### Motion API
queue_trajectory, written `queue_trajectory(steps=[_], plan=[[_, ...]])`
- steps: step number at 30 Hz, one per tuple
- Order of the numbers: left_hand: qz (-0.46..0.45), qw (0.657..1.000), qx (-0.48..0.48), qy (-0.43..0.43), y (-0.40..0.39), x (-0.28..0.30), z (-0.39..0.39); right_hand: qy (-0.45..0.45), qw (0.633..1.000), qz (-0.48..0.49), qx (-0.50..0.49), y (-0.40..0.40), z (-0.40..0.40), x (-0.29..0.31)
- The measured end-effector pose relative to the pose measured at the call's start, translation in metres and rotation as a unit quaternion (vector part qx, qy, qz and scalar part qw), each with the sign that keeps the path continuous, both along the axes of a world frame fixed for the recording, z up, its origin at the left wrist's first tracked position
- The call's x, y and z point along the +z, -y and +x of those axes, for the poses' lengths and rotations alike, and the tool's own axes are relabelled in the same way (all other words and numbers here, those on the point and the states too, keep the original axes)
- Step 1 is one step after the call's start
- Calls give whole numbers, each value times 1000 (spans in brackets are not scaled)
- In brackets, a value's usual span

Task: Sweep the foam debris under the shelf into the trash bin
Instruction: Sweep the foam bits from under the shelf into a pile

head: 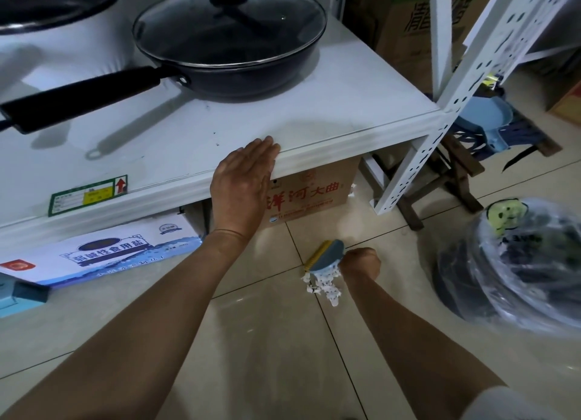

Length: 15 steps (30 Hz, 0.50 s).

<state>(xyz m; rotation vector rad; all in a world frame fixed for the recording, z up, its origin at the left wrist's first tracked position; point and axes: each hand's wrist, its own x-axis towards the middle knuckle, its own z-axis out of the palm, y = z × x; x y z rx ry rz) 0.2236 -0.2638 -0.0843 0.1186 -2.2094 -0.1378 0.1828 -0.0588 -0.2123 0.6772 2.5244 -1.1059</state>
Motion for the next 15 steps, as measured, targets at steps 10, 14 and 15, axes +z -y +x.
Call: queue_trajectory(steps=[10,14,15], plan=[[23,997,1,69,0,4,5,-48,995,20,87,-3,-8,43],[43,994,5,100,-1,7,7,-82,987,41,131,-8,-12,51],[46,993,6,109,-1,9,8,-91,986,41,137,-10,-13,54]])
